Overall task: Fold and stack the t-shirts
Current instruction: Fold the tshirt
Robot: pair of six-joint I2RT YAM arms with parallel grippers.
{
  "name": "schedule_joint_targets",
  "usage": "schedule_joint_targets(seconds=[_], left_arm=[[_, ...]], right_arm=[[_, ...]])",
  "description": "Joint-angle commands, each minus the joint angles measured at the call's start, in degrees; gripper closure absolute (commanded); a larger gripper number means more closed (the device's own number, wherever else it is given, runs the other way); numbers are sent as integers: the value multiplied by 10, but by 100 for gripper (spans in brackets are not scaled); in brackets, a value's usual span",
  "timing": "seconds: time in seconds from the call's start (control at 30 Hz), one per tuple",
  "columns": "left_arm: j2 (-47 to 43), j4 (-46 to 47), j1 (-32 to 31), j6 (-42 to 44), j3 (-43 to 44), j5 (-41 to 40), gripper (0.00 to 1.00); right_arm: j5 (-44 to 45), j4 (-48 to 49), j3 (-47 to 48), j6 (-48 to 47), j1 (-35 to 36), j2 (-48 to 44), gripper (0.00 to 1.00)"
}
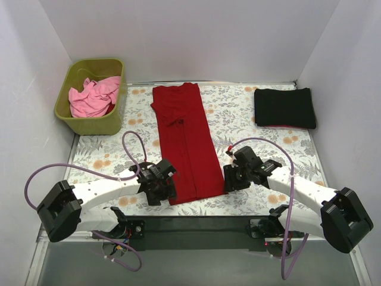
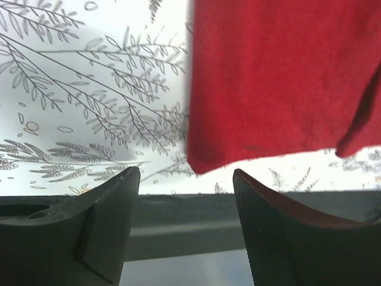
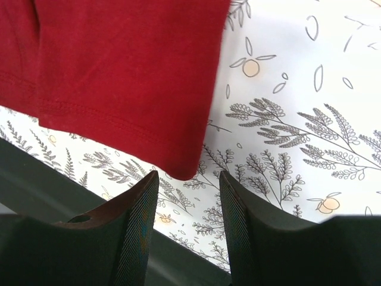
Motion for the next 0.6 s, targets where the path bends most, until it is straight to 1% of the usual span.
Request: schedule_joint_targets(seconds=[0.0, 0.03, 0.2, 0.27, 0.37, 0.4, 0.47, 0.5, 0.57], left_arm=[[14, -3, -2, -34, 20, -37, 41], [19, -3, -2, -37, 21, -48, 43], [79, 0, -2, -22, 49, -46, 44], [87, 0, -2, -19, 51, -41, 48], [98, 3, -2, -13, 50, -38, 51], [101, 3, -1, -6, 50, -31, 54], [112, 3, -3, -1, 50, -19, 55], [116, 3, -6, 2, 49, -12, 58], [116, 3, -7, 3, 42, -7, 61]], right_arm=[[21, -14, 13, 25, 0, 5, 55], [22, -13, 14, 29, 0, 7, 55], [34, -12, 22, 33, 0, 16, 55], [30, -11, 28, 33, -1, 27, 55], [26, -9, 31, 33, 0, 39, 55], [23, -9, 32, 33, 0, 44, 55], [19, -7, 35, 33, 0, 53, 55], [17, -6, 37, 33, 0, 55, 55], [15, -6, 40, 32, 2, 60, 56]])
